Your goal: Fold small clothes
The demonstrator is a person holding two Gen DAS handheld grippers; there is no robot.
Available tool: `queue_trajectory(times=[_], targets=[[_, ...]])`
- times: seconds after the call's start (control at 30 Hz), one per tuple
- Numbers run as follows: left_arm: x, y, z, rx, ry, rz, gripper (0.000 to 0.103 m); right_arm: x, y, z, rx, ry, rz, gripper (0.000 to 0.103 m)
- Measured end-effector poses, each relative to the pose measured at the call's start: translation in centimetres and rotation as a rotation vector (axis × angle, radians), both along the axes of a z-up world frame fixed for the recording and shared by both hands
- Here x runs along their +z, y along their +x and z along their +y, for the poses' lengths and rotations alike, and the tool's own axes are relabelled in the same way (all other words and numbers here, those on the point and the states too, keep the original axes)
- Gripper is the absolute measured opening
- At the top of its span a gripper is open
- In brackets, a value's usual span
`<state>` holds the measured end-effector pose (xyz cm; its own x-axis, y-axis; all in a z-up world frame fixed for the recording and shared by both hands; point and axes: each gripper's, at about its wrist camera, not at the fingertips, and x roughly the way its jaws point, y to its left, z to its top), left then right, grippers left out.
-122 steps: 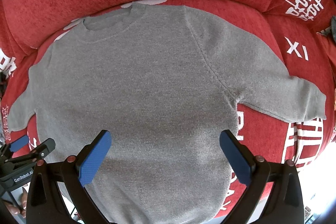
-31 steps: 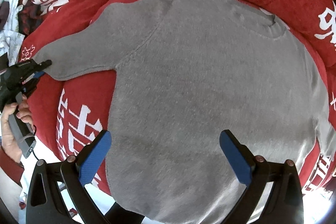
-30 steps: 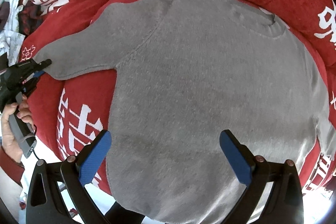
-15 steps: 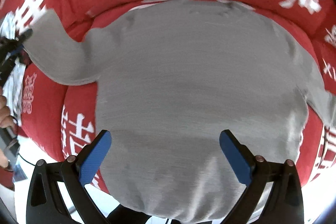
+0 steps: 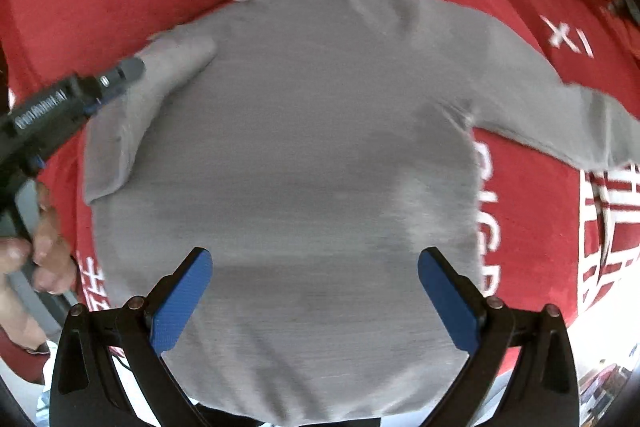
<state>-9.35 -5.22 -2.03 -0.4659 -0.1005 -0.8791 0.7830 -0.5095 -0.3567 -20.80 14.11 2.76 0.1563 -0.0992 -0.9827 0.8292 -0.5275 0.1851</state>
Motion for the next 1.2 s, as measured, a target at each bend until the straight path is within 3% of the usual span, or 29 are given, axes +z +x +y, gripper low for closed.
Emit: queue_trajectory(times=[0.07,0.1,0.13,0.27,0.37,0.47,0.6,0.77,0.87,0.9,0.93,1.0,1.1,1.2], targets=[[-0.7,-0.2,0.5,0.002,0.000,-0.062,0.043,-0.5,-1.1,0.5,-0.005,0.009,0.003,0.103],[-0.7,0.1,0.4,0.016,-0.017,-0.106,0.072,-0.8,-1.6,0.6,-0.009,0.015,0.005,0.103],[-0.4,0.4,0.6,0.034,-0.052,-0.151,0.085,-1.0,-1.9,0.6,-0.010,0.018,0.006,0.103],[1.7,3.0,0.6,0.058,-0.091,-0.179,0.085,-0.7,-2.6,-0.4,-0.005,0.003,0.013,0.103],[4.0,6.7,-0.4,0.121,-0.128,-0.198,0.085,0.6,-1.9,-2.4,0.060,-0.049,0.059,0.102],[4.8,11.1,-2.4,0.206,-0.140,-0.237,0.085,2.7,1.3,-6.2,0.233,-0.169,0.142,0.100],[1.6,15.6,-6.0,0.301,-0.003,-0.314,0.085,3.4,8.0,-11.3,0.524,-0.269,0.234,0.096],[-1.2,17.2,-6.4,0.321,0.000,-0.407,0.085,-0.7,16.6,-15.5,0.890,-0.270,0.511,0.087],[-1.7,17.2,-5.5,0.313,-0.002,-0.395,0.085,-4.5,18.3,-16.9,1.014,-0.176,0.698,0.066],[-1.6,17.2,-5.4,0.316,-0.006,-0.391,0.085,-5.1,18.2,-17.0,1.026,-0.169,0.713,0.029],[-1.5,17.4,-5.3,0.317,-0.005,-0.391,0.085,-4.9,17.4,-17.2,0.995,-0.185,0.709,0.010],[-1.7,17.3,-5.3,0.312,-0.004,-0.389,0.085,-2.5,14.2,-17.3,0.812,-0.269,0.641,0.010],[-1.9,16.9,-5.5,0.300,-0.005,-0.389,0.085,0.7,7.8,-16.3,0.506,-0.359,0.428,0.010],[-1.9,16.0,-5.5,0.278,-0.003,-0.385,0.086,1.7,1.5,-13.7,0.212,-0.396,0.243,0.012]])
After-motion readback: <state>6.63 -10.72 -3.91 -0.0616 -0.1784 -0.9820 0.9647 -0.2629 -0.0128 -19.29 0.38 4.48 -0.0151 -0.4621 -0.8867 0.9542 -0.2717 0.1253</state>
